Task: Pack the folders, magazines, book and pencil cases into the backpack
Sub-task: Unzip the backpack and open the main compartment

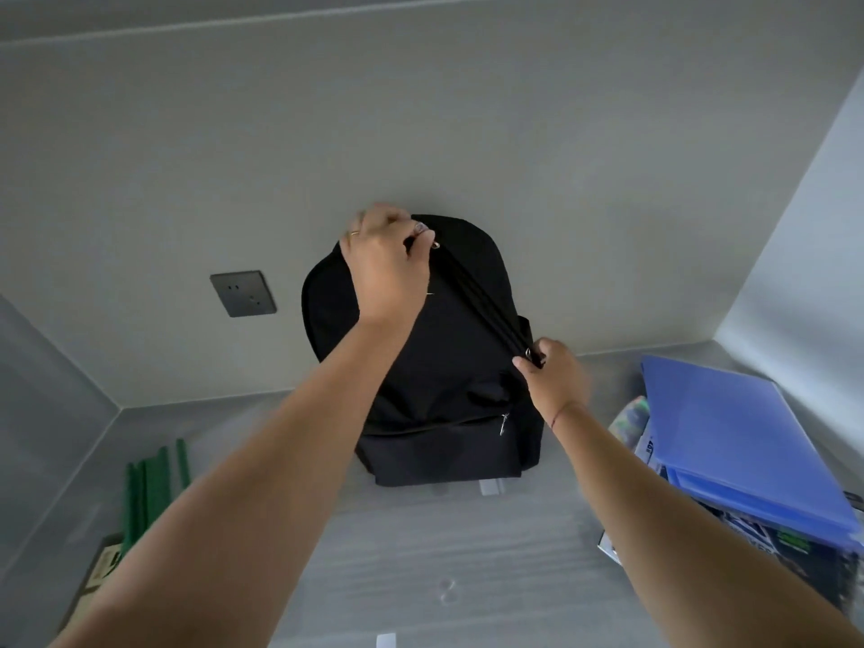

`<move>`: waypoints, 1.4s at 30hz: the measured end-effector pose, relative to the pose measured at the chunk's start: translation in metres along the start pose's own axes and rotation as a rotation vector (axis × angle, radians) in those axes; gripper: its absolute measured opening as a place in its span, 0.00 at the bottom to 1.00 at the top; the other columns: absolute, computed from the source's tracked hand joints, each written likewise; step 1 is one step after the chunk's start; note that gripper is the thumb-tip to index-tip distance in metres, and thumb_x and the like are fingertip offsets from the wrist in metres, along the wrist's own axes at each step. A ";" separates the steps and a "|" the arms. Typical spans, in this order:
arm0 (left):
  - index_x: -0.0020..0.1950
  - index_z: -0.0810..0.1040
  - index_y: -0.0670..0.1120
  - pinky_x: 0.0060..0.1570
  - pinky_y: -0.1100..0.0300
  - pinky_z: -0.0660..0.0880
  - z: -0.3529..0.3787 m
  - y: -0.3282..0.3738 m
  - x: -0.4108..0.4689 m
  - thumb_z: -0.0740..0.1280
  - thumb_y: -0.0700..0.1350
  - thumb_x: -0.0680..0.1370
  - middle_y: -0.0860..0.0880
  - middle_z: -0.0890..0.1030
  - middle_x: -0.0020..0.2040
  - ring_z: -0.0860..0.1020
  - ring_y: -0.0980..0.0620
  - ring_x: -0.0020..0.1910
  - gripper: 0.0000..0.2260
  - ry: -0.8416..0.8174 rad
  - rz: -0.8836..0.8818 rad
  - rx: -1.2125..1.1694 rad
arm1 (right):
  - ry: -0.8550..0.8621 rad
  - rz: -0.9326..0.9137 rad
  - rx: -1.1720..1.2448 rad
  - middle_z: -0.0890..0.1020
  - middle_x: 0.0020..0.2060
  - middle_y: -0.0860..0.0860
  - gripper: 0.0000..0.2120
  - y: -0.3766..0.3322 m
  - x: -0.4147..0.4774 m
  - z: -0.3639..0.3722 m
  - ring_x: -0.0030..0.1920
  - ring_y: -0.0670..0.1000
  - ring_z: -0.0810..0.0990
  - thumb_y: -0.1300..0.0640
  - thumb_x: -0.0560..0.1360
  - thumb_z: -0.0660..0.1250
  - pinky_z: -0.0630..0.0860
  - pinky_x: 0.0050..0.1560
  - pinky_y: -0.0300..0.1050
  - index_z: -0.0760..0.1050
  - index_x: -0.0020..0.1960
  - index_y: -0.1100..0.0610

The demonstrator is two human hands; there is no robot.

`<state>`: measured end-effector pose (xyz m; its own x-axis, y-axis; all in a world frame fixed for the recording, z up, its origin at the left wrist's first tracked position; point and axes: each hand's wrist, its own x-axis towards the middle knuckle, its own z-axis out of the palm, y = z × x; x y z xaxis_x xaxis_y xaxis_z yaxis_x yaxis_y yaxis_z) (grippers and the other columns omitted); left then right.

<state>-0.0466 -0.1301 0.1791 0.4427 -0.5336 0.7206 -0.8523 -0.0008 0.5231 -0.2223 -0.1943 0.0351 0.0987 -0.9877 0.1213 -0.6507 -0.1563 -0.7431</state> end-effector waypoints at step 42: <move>0.31 0.78 0.48 0.24 0.68 0.68 -0.032 -0.121 -0.062 0.69 0.45 0.74 0.58 0.78 0.24 0.75 0.65 0.24 0.11 -0.138 -0.958 -0.600 | 0.193 -0.790 -0.492 0.74 0.64 0.49 0.33 -0.149 -0.037 0.011 0.68 0.54 0.69 0.50 0.66 0.75 0.53 0.72 0.60 0.68 0.68 0.50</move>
<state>0.0383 -0.0693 0.0853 0.7742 -0.6196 -0.1296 0.1073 -0.0734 0.9915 -0.1207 -0.1346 0.1335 0.5484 -0.5727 0.6093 -0.6975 -0.7152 -0.0445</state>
